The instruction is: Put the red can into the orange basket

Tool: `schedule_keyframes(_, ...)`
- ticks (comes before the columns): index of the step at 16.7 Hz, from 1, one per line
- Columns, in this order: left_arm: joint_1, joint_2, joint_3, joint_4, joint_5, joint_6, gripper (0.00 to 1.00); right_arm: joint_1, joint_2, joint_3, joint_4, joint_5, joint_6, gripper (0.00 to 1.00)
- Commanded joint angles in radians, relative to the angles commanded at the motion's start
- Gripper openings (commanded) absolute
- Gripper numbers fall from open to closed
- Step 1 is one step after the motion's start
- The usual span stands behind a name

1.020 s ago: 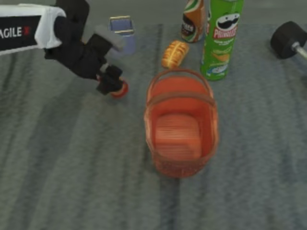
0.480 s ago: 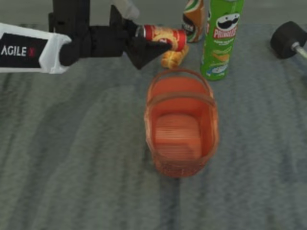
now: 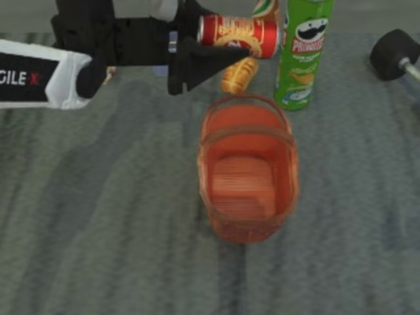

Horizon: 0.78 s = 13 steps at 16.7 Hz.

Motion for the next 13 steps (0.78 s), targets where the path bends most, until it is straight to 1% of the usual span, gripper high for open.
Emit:
schedule_keyframes(7,0.005,0.018,-0.001,0.019,0.005,0.000,0.00,0.000,0.000,0.000,0.000,0.000,0.000,1.00)
schedule_keyframes(9,0.009,0.065,-0.013,0.077,0.007,-0.001,0.00,0.000,0.000,0.000,0.000,0.000,0.000,1.00)
schedule_keyframes(13,0.020,0.191,-0.053,0.260,0.007,-0.005,0.00,0.000,0.000,0.000,0.000,0.000,0.000,1.00)
